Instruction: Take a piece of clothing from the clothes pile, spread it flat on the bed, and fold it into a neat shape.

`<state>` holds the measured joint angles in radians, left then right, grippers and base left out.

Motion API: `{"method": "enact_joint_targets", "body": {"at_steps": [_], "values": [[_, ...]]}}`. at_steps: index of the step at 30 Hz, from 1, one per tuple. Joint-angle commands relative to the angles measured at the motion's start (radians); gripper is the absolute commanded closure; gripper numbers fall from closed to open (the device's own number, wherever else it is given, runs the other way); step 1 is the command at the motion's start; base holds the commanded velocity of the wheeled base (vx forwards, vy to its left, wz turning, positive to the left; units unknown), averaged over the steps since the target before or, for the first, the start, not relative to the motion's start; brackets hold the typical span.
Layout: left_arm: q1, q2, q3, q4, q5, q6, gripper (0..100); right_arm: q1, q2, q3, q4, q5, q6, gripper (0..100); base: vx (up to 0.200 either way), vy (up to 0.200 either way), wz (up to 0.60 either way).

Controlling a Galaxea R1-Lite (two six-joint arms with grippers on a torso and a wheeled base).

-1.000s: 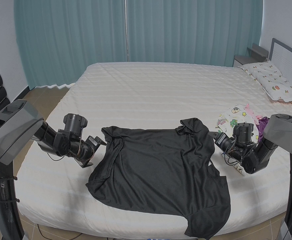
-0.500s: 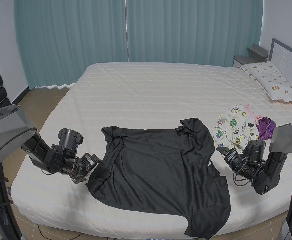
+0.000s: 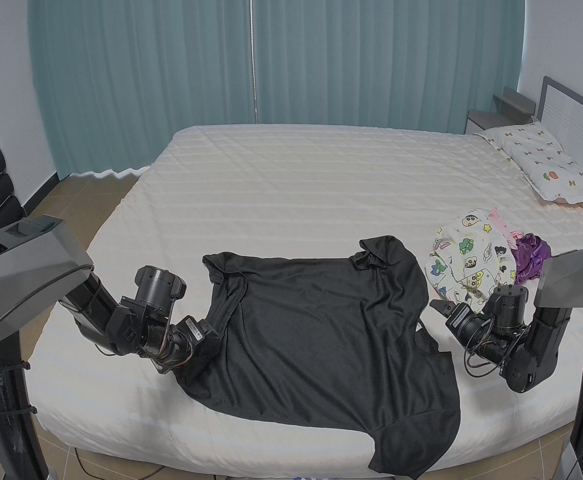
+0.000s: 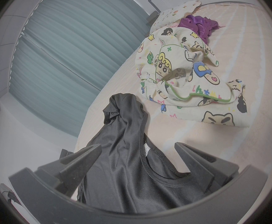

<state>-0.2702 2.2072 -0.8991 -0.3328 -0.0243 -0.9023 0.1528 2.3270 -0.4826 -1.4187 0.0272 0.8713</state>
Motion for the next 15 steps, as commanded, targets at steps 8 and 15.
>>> {"method": "enact_joint_targets", "body": {"at_steps": [8, 15], "values": [[-0.003, 0.023, 0.026, 0.026, 0.041, 0.051, 100, -0.002, 0.011, 0.002, -0.009, 0.017, 0.002, 0, 0.000, 0.000, 0.00], [0.017, -0.006, 0.042, 0.133, 0.142, 0.049, 100, -0.002, 0.002, 0.021, -0.012, 0.017, 0.000, 0, 0.000, 0.000, 0.00]]}}
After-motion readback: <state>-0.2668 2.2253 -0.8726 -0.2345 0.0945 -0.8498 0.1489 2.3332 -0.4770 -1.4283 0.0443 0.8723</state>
